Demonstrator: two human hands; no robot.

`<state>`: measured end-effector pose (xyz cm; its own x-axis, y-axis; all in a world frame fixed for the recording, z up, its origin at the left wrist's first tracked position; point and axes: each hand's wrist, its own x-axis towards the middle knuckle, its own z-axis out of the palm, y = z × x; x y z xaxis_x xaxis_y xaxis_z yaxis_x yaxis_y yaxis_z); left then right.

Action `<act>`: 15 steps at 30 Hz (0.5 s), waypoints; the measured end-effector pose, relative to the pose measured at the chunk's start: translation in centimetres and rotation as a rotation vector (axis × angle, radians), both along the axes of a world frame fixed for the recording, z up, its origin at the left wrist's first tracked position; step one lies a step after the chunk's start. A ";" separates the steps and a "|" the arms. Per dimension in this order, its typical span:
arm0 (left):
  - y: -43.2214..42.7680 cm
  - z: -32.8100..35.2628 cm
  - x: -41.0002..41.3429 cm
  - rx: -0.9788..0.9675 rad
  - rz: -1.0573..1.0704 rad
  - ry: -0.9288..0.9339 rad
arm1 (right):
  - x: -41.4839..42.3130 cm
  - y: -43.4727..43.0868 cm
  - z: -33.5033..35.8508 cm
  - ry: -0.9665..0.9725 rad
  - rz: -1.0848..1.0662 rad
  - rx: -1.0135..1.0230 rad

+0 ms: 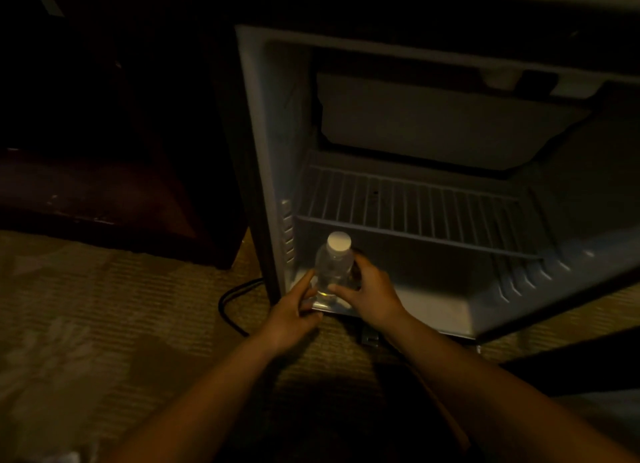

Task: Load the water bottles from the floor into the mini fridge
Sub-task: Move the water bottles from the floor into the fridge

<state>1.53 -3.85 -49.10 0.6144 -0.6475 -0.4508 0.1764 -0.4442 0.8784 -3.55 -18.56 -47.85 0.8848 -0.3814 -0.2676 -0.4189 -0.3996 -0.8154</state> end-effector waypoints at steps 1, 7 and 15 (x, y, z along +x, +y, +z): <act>0.0 -0.3 -0.2 -0.006 0.006 -0.004 | -0.2 0.1 -0.3 0.003 -0.027 -0.013; 0.1 -1.9 -1.2 0.009 0.042 -0.097 | -2.2 1.4 -3.1 -0.030 -0.168 0.362; -2.0 -2.2 0.7 0.035 0.049 -0.103 | -0.1 -1.6 -4.6 0.046 0.025 0.344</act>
<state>2.19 -5.85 -51.30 0.6888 -0.6010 -0.4054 0.1082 -0.4677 0.8772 -3.60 -20.18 -52.43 0.8768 -0.2398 -0.4167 -0.4519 -0.1154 -0.8846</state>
